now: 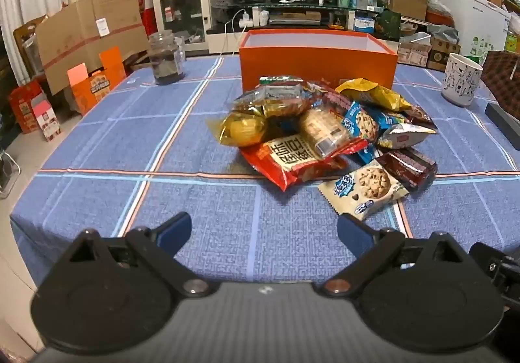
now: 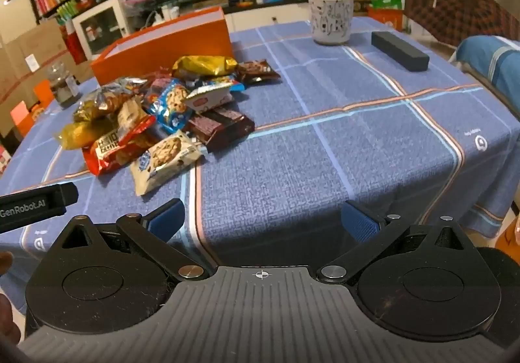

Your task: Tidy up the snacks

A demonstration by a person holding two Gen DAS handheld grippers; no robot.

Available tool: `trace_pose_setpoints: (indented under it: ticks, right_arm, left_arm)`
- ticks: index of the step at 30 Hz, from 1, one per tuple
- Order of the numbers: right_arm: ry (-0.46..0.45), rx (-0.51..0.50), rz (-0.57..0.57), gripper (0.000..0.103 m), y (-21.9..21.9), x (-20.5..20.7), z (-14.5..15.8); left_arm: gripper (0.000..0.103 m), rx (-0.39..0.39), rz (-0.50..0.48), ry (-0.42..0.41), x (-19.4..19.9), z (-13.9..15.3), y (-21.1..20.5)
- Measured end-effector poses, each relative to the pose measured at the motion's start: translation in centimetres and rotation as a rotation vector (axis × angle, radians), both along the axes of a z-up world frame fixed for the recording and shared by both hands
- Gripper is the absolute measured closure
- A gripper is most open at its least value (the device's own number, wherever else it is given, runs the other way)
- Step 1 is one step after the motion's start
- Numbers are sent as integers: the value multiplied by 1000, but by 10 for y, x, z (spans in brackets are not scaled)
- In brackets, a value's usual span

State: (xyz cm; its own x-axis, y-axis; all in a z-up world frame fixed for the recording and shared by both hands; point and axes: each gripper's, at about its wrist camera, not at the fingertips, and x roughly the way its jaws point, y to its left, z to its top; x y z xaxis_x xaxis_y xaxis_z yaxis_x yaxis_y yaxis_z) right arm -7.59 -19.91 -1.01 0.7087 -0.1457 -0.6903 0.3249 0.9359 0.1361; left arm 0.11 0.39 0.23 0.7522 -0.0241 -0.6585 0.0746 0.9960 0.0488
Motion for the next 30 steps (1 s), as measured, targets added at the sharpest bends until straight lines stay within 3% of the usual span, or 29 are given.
trace_pose_setpoints:
  ticks: [30]
  right_arm:
    - [5, 66, 34, 7, -3, 0, -12]
  left_arm:
    - [7, 28, 9, 12, 3, -8, -2]
